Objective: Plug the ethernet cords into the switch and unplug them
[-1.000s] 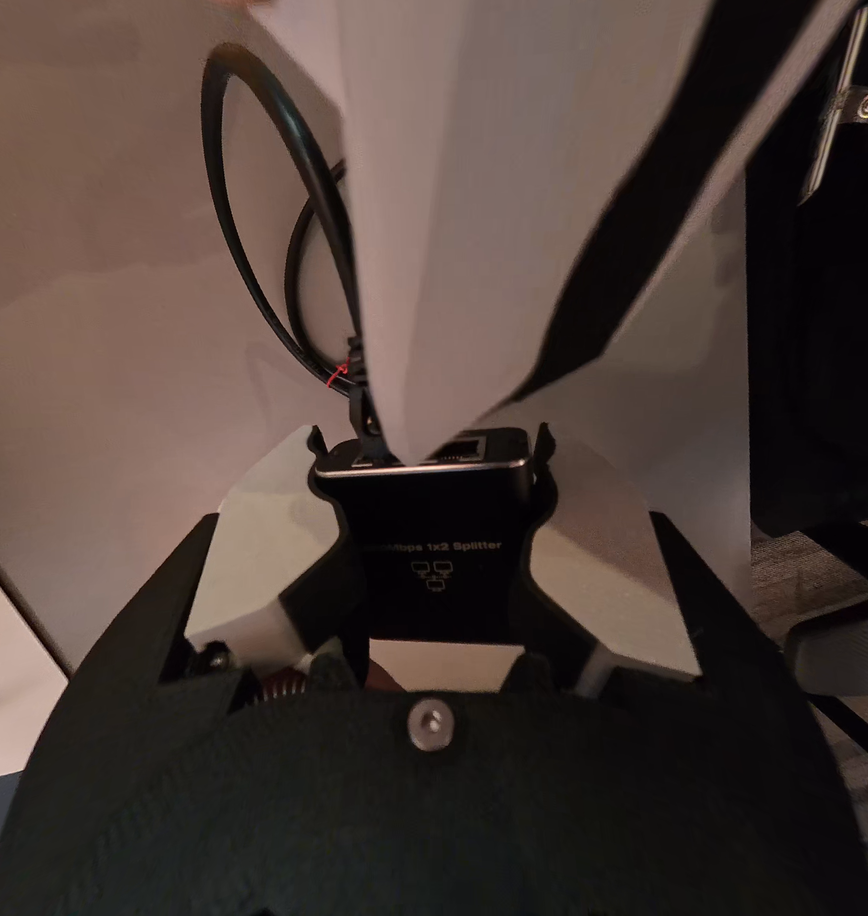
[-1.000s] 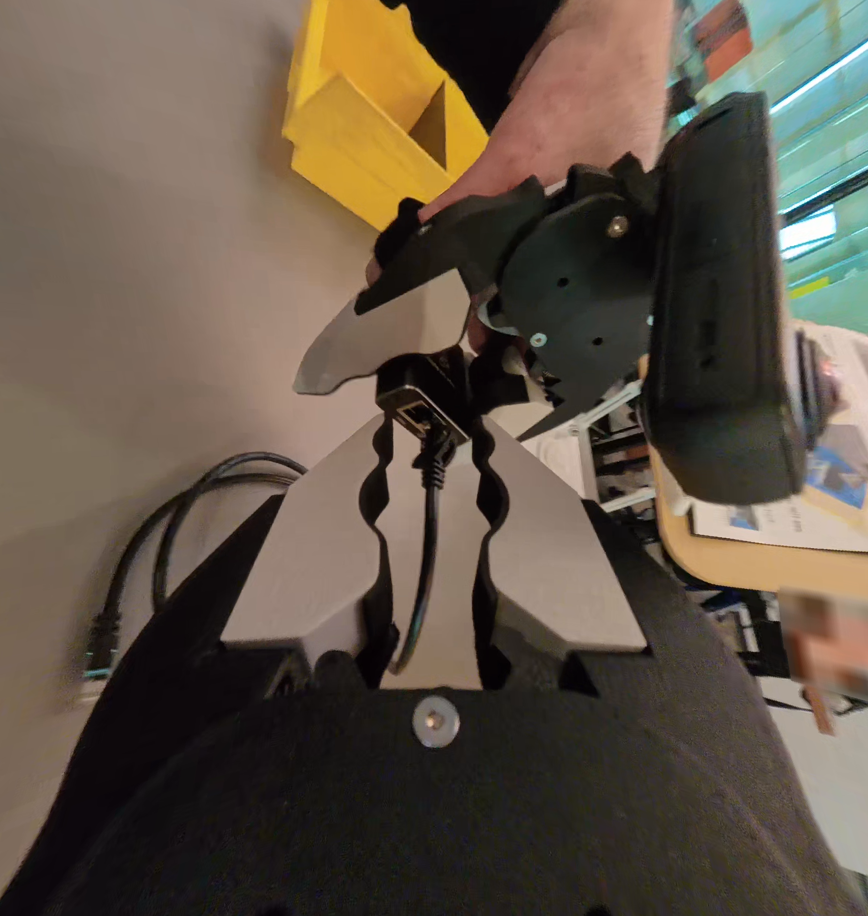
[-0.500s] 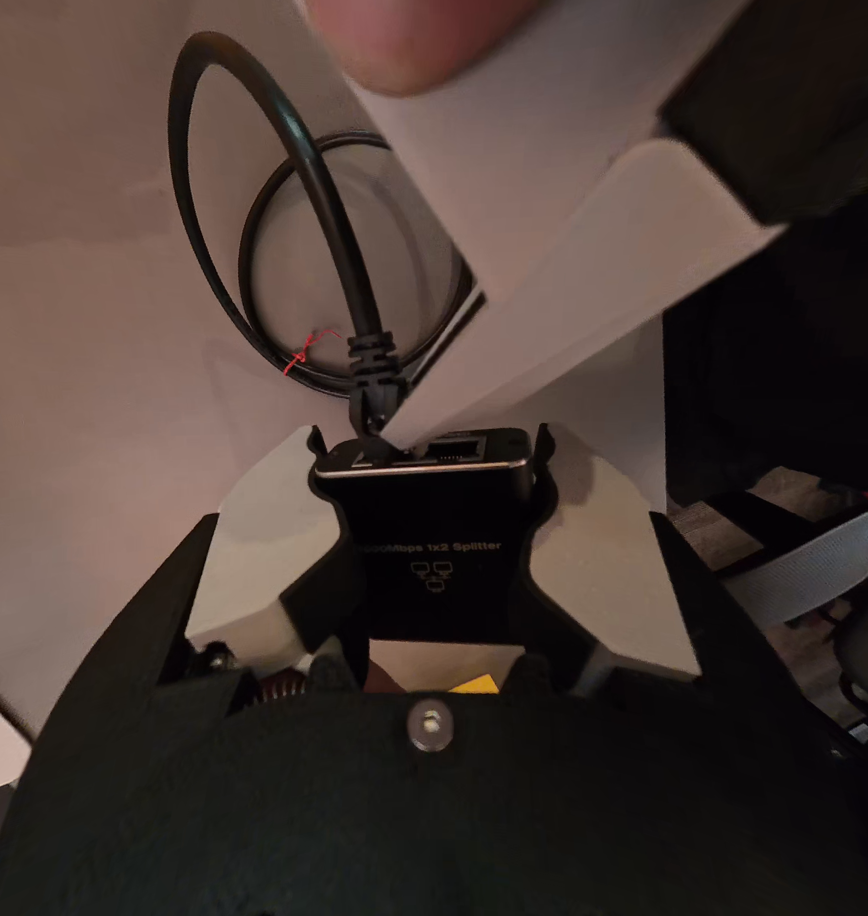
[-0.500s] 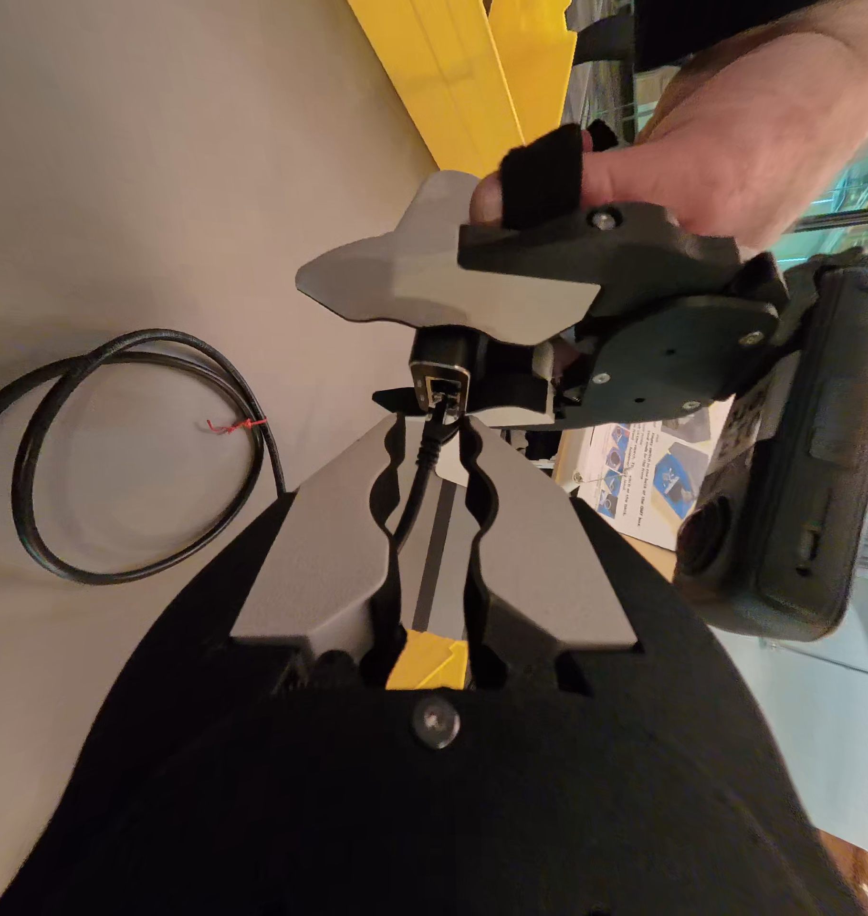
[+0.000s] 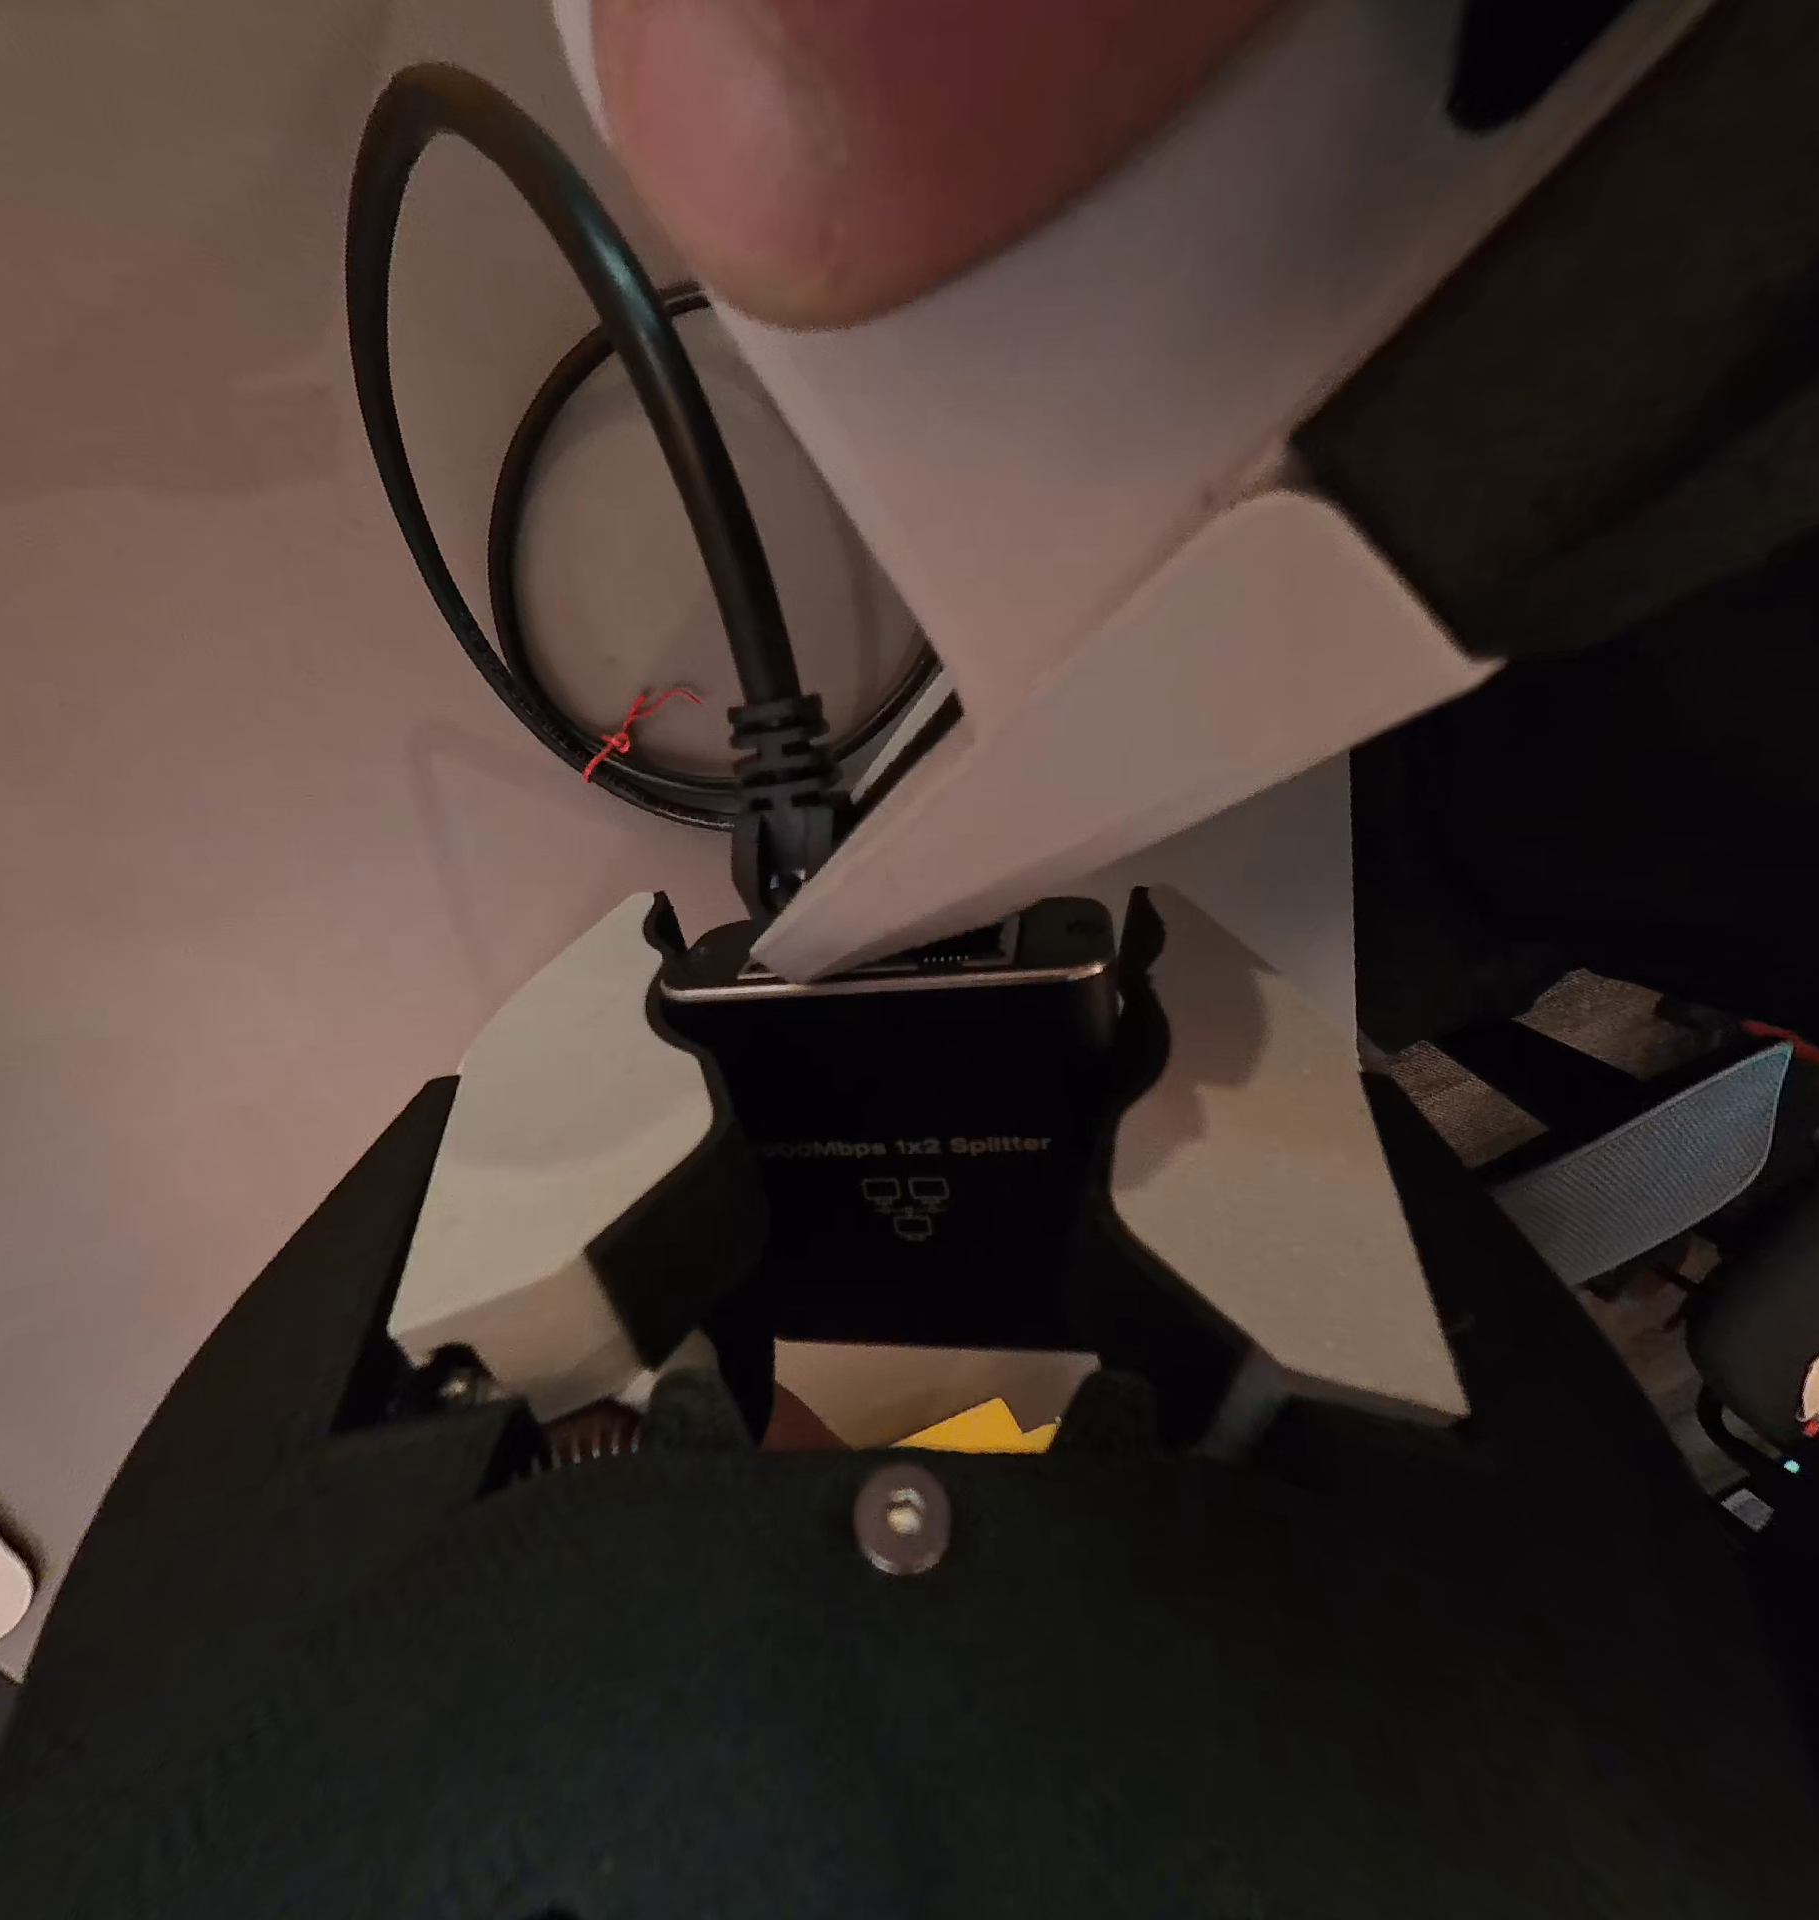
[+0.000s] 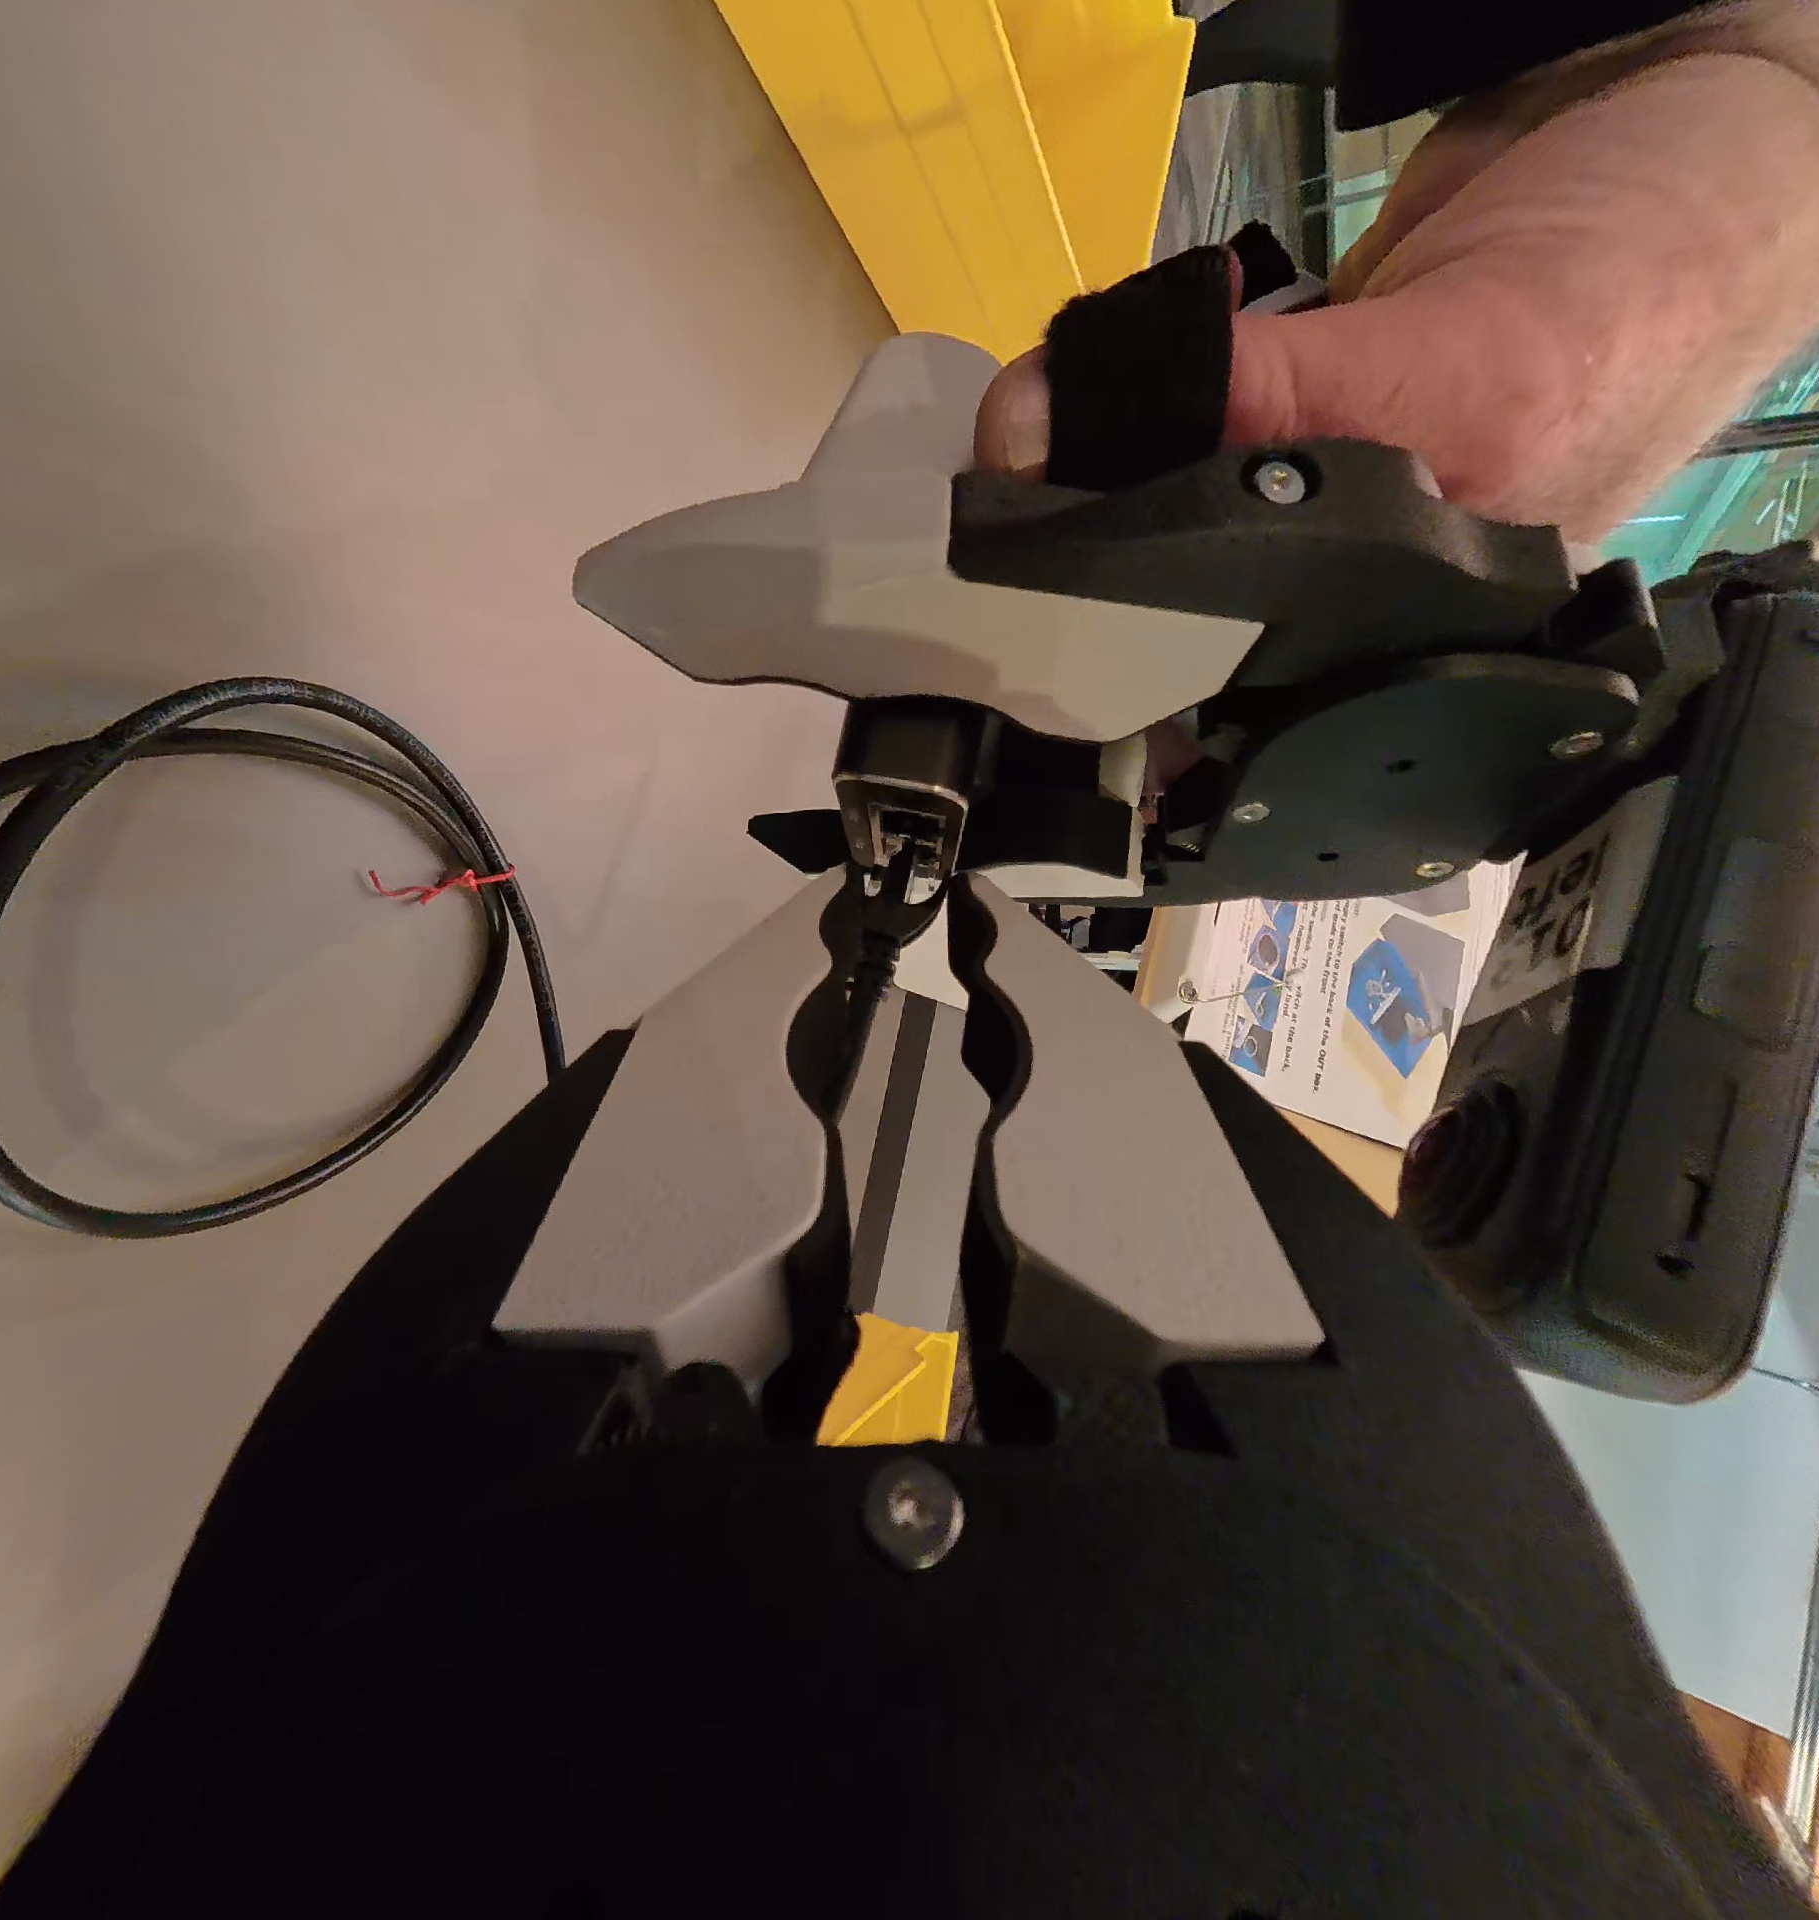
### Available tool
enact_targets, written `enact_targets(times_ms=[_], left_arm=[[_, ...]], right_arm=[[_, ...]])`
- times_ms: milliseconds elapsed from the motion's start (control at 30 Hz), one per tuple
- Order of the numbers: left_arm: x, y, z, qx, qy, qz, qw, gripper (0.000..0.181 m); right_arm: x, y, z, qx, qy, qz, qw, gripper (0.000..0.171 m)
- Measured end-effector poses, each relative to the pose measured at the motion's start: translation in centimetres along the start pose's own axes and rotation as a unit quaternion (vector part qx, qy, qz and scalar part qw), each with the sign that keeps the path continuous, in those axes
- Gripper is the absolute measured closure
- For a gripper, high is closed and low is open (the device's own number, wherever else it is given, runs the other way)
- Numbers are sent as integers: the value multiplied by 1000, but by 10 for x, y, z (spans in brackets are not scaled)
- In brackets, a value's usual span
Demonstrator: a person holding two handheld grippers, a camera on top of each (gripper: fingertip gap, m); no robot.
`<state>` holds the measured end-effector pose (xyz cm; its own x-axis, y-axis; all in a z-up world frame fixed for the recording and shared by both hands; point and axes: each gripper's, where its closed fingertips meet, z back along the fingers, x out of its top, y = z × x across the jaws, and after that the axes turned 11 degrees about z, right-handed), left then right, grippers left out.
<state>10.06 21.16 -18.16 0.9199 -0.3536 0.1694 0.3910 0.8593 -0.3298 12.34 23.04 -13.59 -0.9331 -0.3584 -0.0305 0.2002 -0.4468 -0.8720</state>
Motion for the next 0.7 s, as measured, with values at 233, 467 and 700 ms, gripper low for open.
enact_targets(times_ms=[233,467,700], left_arm=[[0,-2,1,1,4,-7,1000,105],[-1,-3,-3,0,21,-19,1000,105],[-3,-6,-13,-17,31,-23,999,105]], right_arm=[[0,0,2,6,5,16,1000,160],[3,7,3,39,9,51,998,161],[5,17,3,89,11,94,992,161]])
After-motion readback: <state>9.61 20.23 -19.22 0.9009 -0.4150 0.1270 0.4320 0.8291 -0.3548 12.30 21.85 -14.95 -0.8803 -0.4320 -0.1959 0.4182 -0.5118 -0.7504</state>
